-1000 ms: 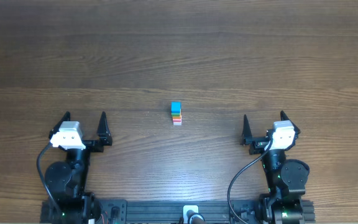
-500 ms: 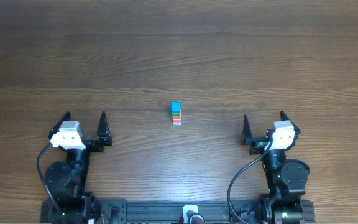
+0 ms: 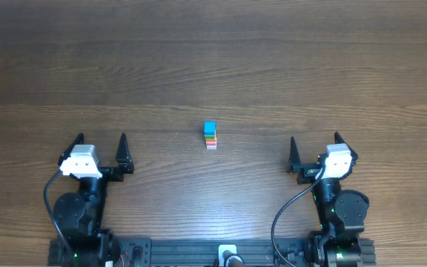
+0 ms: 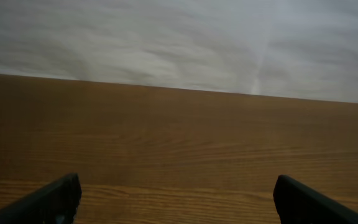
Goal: Stack Cubes
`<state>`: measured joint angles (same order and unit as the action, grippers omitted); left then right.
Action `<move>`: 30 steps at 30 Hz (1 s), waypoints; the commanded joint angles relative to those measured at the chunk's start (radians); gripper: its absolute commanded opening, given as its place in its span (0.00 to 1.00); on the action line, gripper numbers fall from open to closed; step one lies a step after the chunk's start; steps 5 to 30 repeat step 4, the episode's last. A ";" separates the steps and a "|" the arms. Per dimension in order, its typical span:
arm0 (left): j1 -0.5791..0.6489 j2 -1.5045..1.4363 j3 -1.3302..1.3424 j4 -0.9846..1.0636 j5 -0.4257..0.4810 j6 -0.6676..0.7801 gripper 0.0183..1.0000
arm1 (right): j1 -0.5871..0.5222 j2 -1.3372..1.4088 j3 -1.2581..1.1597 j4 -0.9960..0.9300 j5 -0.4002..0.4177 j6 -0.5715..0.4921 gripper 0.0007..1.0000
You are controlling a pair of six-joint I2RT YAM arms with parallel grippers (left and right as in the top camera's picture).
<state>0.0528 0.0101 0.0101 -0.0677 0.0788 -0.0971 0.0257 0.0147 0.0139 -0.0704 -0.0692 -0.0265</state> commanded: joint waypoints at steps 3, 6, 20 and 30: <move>0.005 -0.007 -0.004 -0.003 0.007 0.011 1.00 | -0.001 -0.008 -0.009 0.000 0.011 0.003 0.99; 0.005 -0.007 -0.004 -0.003 0.007 0.011 1.00 | -0.001 -0.008 -0.009 0.000 0.011 0.003 0.99; 0.005 -0.007 -0.004 -0.003 0.007 0.011 1.00 | -0.001 -0.008 -0.009 0.000 0.011 0.003 0.99; 0.005 -0.007 -0.004 -0.003 0.007 0.011 1.00 | -0.001 -0.008 -0.009 0.000 0.011 0.003 0.99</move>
